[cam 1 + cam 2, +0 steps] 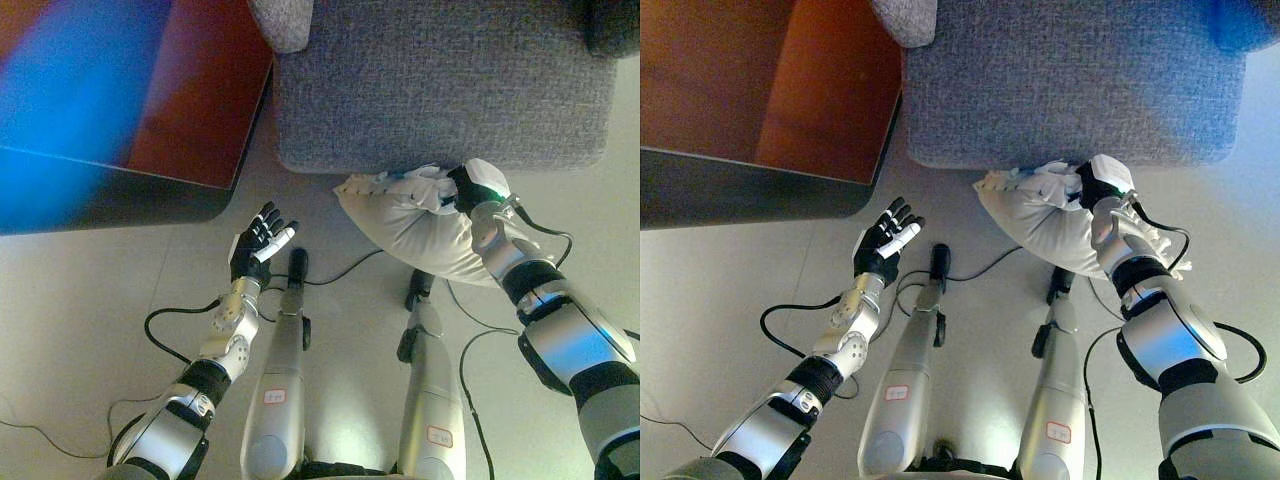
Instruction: Pick up the pillow and put it on the sofa.
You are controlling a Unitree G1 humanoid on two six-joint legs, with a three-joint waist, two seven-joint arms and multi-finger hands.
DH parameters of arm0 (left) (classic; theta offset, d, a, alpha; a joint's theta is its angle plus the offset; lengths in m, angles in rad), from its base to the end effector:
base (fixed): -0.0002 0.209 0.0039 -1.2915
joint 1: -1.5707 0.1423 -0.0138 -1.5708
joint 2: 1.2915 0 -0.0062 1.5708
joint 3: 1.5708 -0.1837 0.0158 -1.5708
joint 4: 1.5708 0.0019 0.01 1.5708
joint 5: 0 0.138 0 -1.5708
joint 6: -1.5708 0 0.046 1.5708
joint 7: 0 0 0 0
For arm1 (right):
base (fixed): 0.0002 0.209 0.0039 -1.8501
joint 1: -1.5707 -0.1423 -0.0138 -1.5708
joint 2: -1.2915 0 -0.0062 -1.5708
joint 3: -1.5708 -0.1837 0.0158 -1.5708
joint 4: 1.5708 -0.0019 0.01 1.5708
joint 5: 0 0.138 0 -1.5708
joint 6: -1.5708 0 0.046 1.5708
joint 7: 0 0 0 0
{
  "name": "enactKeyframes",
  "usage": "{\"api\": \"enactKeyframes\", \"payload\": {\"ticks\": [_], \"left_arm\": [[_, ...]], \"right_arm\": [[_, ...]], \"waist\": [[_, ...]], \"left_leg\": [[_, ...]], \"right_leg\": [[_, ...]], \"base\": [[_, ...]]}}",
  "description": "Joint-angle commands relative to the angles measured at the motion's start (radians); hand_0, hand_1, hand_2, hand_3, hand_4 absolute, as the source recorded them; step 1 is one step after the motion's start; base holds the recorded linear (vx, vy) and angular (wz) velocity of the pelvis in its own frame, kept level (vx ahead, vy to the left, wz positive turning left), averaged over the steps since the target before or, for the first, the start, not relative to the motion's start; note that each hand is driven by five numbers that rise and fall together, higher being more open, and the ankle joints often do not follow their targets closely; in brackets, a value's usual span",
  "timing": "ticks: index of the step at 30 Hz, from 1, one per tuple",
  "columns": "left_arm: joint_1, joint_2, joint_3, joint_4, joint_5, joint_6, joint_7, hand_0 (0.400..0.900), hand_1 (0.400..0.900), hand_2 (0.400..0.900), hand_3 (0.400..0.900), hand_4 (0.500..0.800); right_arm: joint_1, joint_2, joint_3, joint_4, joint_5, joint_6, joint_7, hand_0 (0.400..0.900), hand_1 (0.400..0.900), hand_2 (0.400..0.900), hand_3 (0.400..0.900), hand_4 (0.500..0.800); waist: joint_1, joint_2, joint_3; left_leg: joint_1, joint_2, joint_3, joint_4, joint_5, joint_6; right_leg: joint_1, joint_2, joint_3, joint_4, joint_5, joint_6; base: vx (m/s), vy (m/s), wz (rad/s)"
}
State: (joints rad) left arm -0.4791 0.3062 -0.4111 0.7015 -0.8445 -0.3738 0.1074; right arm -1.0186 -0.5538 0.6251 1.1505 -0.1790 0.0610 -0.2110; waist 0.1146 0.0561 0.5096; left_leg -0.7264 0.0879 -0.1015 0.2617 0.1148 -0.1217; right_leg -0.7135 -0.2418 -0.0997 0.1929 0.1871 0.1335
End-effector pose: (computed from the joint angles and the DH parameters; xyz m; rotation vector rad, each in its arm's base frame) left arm 0.2798 0.1619 0.0360 -0.3281 0.0128 0.0090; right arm 0.3513 -0.2321 0.1331 -1.1576 0.1565 -0.1743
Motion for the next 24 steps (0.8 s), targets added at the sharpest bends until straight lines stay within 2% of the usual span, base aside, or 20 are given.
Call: {"api": "enactKeyframes", "payload": {"ticks": [1,13,17,24], "left_arm": [[-0.02,0.031,0.024,-0.044,-0.012,-0.044,-0.006,0.9,0.9,0.9,0.9,0.8],[-0.005,0.024,0.076,0.067,0.017,0.026,-0.008,0.9,0.9,0.9,0.9,0.8],[0.055,0.019,0.101,0.094,0.042,0.047,-0.028,0.9,0.9,0.9,0.9,0.8],[0.191,0.03,0.165,0.138,0.112,0.09,-0.078,0.9,0.9,0.9,0.9,0.8]], "right_arm": [[-0.02,-0.066,-0.009,-0.024,0.028,-0.04,-0.054,0.4,0.4,0.4,0.4,0.5],[0.149,-0.037,-0.063,-0.107,0.02,-0.057,-0.036,0.4,0.4,0.4,0.4,0.5],[0.252,-0.039,-0.086,-0.173,-0.007,-0.054,-0.045,0.4,0.4,0.4,0.4,0.5],[0.4,-0.076,-0.123,-0.313,-0.047,-0.017,0.02,0.4,0.4,0.4,0.4,0.5]], "waist": [[0.001,-0.001,0.01],[-0.008,-0.056,0.008],[-0.009,-0.075,-0.058],[-0.008,-0.1,-0.176]], "left_leg": [[0.052,-0.014,0.01,0.0,-0.027,0.054],[0.356,0.011,0.032,-0.079,-0.049,0.049],[0.436,0.02,0.037,-0.112,-0.058,0.041],[0.59,0.045,0.058,-0.186,-0.065,0.029]], "right_leg": [[0.044,-0.052,-0.031,0.062,-0.021,0.044],[0.334,-0.06,-0.031,-0.005,-0.045,0.044],[0.427,-0.063,-0.04,-0.056,-0.049,0.045],[0.6,-0.055,-0.058,-0.147,-0.054,0.051]], "base": [[0.0,0.0,0.0],[0.04,0.0,-0.02],[0.15,-0.019,0.01],[0.22,-0.014,0.01]]}}
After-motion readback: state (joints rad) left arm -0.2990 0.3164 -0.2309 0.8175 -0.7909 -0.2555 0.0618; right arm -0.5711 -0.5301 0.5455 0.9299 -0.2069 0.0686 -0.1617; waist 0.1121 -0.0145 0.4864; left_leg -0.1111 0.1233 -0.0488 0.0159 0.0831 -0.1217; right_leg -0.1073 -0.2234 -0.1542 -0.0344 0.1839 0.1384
